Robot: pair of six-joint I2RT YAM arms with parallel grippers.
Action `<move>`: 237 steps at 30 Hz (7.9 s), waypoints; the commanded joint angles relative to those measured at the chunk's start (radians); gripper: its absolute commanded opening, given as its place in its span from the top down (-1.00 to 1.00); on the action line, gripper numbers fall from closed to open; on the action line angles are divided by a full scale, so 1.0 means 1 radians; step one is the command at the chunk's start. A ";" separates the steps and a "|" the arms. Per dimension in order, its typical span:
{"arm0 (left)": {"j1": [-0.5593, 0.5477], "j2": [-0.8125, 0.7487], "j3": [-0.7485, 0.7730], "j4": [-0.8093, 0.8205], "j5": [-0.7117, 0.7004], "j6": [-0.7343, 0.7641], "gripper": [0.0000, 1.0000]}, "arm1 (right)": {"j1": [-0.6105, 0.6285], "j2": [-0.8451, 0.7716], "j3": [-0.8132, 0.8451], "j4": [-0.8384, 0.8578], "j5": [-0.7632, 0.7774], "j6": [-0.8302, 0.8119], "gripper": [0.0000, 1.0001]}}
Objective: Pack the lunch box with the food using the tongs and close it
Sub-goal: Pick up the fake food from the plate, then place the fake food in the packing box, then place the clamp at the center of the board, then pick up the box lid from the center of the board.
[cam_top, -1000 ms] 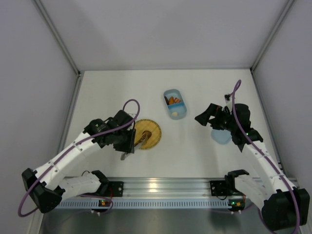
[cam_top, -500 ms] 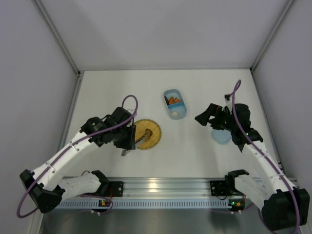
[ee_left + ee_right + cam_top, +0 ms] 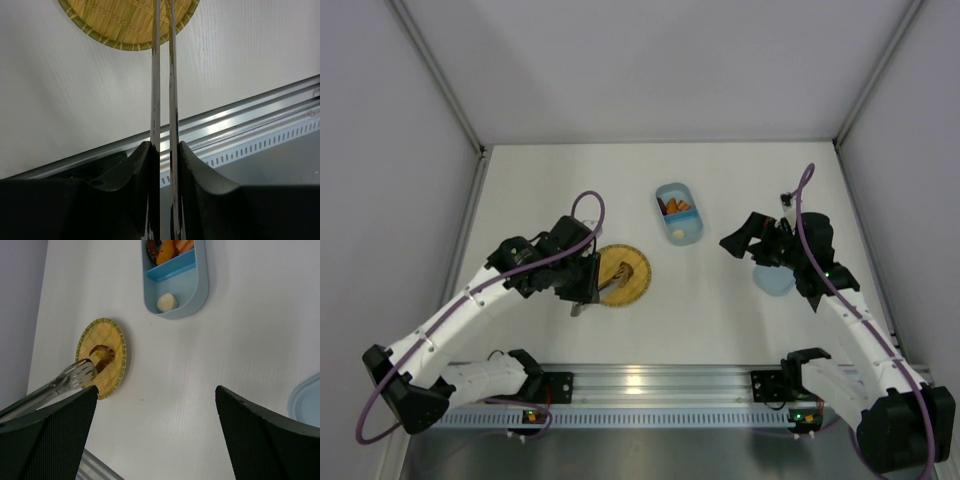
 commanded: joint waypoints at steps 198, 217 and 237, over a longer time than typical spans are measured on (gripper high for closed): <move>0.009 0.748 0.399 0.971 0.233 -0.051 -0.65 | -0.572 0.220 -0.026 -0.136 0.240 0.167 -0.94; -0.034 0.779 0.359 0.985 0.265 -0.043 -0.64 | -0.575 0.398 0.052 -0.103 0.370 0.170 -0.09; -0.036 0.778 0.322 0.995 0.285 -0.042 -0.64 | -0.550 0.563 0.182 -0.132 0.452 0.097 0.29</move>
